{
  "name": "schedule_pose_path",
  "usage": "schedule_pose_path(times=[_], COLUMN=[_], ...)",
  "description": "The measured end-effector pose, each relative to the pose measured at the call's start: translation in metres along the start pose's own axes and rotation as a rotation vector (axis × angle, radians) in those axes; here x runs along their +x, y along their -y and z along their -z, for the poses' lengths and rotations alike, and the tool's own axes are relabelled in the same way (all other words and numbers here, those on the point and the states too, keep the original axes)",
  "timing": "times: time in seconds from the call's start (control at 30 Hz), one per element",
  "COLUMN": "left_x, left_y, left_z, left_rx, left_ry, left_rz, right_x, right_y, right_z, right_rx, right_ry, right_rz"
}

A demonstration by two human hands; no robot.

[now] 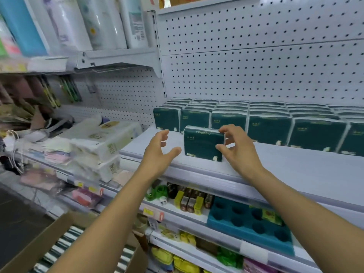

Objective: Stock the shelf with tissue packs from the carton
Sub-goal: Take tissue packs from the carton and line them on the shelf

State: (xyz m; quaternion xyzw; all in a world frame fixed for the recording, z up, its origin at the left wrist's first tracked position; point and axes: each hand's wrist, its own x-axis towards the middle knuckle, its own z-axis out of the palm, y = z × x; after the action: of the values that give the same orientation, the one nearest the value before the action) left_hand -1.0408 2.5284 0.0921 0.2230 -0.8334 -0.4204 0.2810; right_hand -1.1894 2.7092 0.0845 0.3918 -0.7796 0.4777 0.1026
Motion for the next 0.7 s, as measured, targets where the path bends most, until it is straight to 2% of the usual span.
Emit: schedule_pose_path(times=[0.43, 0.57, 0.7], left_x=[0.134, 0.158, 0.182], left_y=[0.063, 0.077, 0.090], left_z=[0.030, 0.034, 0.034], left_rx=[0.050, 0.000, -0.022], left_ry=[0.085, 0.099, 0.114], left_rz=[0.101, 0.109, 0.105], right_x=[0.109, 0.132, 0.145], right_y=[0.018, 0.016, 0.007], right_z=[-0.104, -0.129, -0.147], right_rx=[-0.488, -0.601, -0.714], right_ry=[0.119, 0.085, -0.072], right_rz=[0.238, 0.324, 0.404])
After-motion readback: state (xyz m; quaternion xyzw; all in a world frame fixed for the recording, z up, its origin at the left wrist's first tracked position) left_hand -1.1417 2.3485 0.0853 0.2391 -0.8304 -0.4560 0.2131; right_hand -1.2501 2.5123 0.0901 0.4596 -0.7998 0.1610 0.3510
